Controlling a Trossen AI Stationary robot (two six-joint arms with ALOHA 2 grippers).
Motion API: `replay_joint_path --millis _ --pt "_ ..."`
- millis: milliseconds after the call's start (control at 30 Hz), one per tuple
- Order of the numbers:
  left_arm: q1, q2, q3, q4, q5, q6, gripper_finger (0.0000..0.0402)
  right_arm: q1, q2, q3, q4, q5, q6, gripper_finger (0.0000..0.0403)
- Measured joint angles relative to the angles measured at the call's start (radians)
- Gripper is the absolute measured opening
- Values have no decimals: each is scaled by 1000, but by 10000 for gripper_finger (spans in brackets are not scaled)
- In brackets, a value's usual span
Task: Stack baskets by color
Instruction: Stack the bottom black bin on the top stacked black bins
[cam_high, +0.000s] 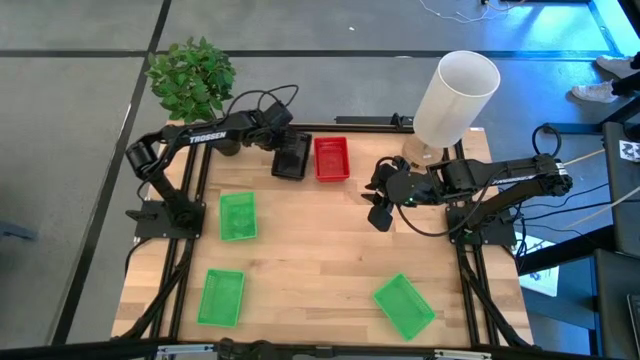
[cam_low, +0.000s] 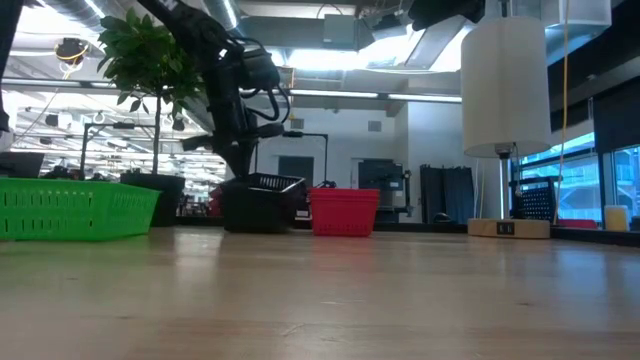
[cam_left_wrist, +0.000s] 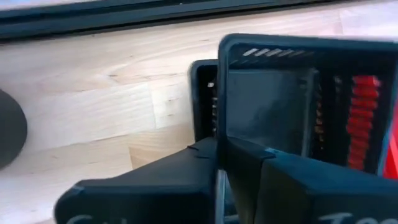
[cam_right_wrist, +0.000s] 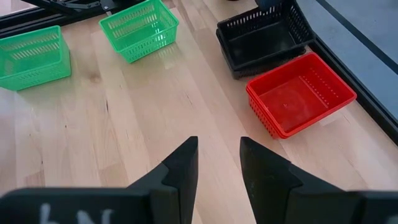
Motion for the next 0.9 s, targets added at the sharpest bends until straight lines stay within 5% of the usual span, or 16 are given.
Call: replay_joint_path --millis 567,900 --pt "15 -3 0 -8 84 104 55 0 0 0 0 0 -6 118" --pt "31 -55 5 14 8 107 64 0 0 0 0 1 -61 118"
